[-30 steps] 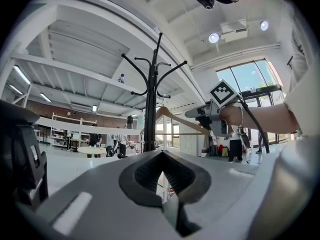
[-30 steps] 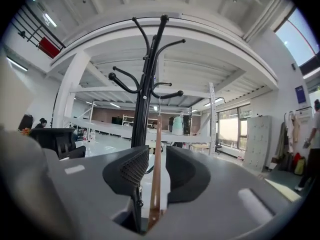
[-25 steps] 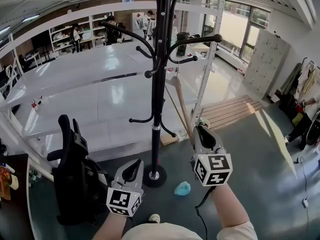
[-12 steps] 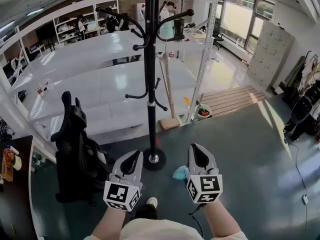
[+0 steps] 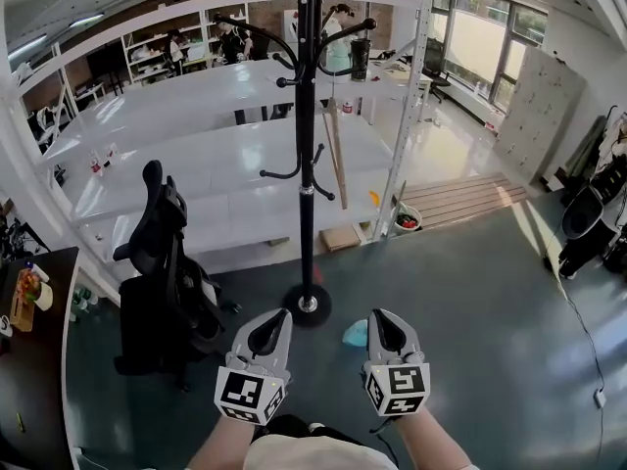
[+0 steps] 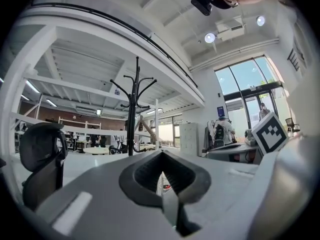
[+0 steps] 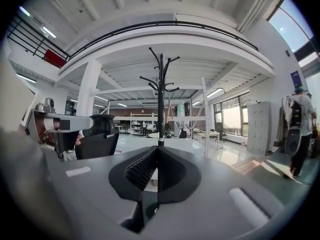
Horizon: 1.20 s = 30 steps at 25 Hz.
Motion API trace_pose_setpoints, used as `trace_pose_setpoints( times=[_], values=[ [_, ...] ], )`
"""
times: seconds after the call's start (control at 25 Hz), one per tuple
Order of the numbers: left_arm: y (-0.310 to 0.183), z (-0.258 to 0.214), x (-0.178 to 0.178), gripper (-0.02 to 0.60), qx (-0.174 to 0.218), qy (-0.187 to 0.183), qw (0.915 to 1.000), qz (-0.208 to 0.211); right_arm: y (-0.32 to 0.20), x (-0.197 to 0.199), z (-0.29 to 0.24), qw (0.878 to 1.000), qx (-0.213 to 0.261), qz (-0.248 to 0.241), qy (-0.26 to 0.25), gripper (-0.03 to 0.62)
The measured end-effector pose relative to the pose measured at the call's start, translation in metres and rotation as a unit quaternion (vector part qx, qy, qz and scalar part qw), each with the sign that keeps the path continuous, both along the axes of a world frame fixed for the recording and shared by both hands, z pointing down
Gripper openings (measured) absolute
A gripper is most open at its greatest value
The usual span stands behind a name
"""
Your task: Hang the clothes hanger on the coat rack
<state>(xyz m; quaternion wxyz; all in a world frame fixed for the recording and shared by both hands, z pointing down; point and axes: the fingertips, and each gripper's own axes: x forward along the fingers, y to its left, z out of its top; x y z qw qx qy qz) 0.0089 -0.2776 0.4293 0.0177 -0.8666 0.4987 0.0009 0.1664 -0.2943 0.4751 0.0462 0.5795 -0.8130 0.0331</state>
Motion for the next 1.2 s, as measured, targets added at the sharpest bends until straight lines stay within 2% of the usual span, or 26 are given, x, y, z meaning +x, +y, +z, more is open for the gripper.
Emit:
trace_pose_setpoints(
  times=[0.2,0.48,0.76,1.0,1.2],
  values=[
    [0.030,-0.001,-0.013,0.000,0.001,0.003,0.9999,-0.010,0.031,-0.009,0.004,1.000,-0.008,-0.005,-0.008,0.026],
    [0.099,0.007,-0.041,0.000,-0.014,0.004,0.9999,-0.003,0.097,-0.044,0.011,1.000,-0.022,0.001,-0.003,0.026],
    [0.170,-0.004,-0.086,0.000,-0.006,0.014,0.9998,-0.010,0.163,-0.085,-0.015,1.000,0.015,0.011,0.021,0.026],
    [0.220,-0.001,-0.113,0.000,-0.008,0.017,0.9998,-0.011,0.221,-0.106,-0.017,1.000,0.016,0.015,0.003,0.026],
    [0.252,-0.003,-0.126,0.000,-0.004,0.014,0.9998,-0.010,0.260,-0.122,-0.003,1.000,-0.010,0.001,-0.013,0.026]
  ],
)
